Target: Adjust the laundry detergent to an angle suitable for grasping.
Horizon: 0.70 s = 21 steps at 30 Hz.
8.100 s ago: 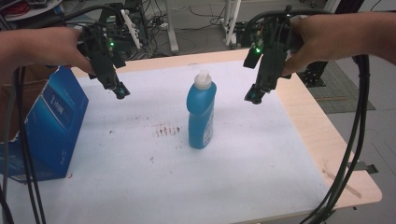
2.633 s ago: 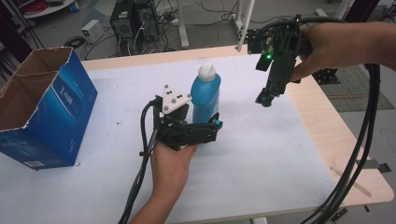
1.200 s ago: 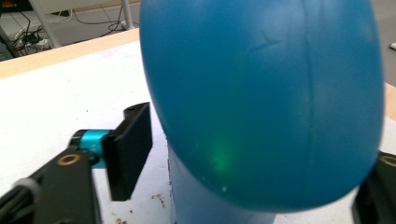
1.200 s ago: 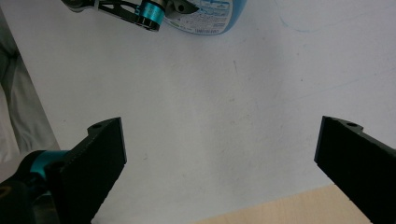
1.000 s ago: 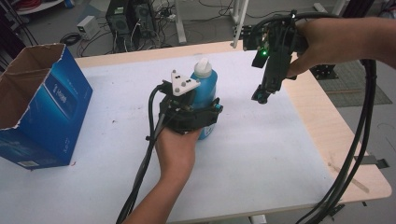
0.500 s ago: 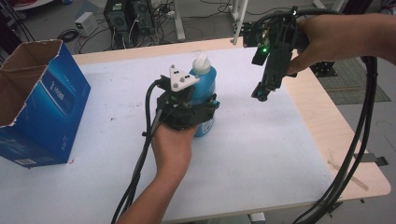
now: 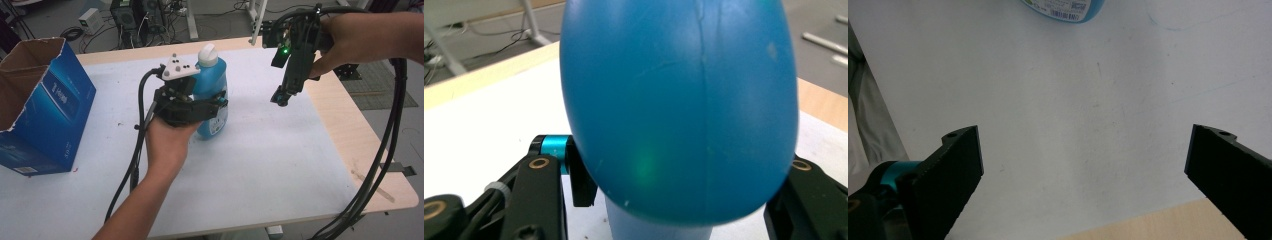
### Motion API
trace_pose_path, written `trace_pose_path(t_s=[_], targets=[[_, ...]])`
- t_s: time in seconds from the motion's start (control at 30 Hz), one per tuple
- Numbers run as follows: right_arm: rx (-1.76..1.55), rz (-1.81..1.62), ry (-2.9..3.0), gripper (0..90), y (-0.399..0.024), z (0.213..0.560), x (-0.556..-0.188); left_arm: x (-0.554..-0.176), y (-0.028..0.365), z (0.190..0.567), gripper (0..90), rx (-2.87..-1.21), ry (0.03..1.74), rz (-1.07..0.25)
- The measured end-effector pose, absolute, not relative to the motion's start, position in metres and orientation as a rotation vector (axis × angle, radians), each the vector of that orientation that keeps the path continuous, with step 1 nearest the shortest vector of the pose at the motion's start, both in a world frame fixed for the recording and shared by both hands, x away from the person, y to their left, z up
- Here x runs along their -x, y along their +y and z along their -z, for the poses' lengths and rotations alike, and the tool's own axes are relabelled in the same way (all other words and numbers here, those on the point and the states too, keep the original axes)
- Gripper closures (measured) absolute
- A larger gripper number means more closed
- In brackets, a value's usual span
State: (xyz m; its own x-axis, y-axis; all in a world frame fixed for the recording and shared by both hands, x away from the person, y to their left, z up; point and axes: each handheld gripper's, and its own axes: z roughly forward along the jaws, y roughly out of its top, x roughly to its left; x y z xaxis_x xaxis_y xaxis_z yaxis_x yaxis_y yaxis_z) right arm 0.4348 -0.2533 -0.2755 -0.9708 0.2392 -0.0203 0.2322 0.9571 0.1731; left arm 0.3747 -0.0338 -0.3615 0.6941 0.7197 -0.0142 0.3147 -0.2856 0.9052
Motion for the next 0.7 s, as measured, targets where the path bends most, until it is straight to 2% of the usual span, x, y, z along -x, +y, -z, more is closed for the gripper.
trace_pose_path(t_s=[0.37, 0.7], targets=[[-0.385, -0.263, 3.057, 1.5, -0.253, 0.275, -0.433, -0.401, -0.008, 0.321, 43.7, -1.940, 0.580, -0.377], [-0.384, -0.266, 3.056, 1.5, -0.253, 0.274, -0.432, -0.411, 0.002, 0.311, 43.7, -2.029, 0.423, -0.304]])
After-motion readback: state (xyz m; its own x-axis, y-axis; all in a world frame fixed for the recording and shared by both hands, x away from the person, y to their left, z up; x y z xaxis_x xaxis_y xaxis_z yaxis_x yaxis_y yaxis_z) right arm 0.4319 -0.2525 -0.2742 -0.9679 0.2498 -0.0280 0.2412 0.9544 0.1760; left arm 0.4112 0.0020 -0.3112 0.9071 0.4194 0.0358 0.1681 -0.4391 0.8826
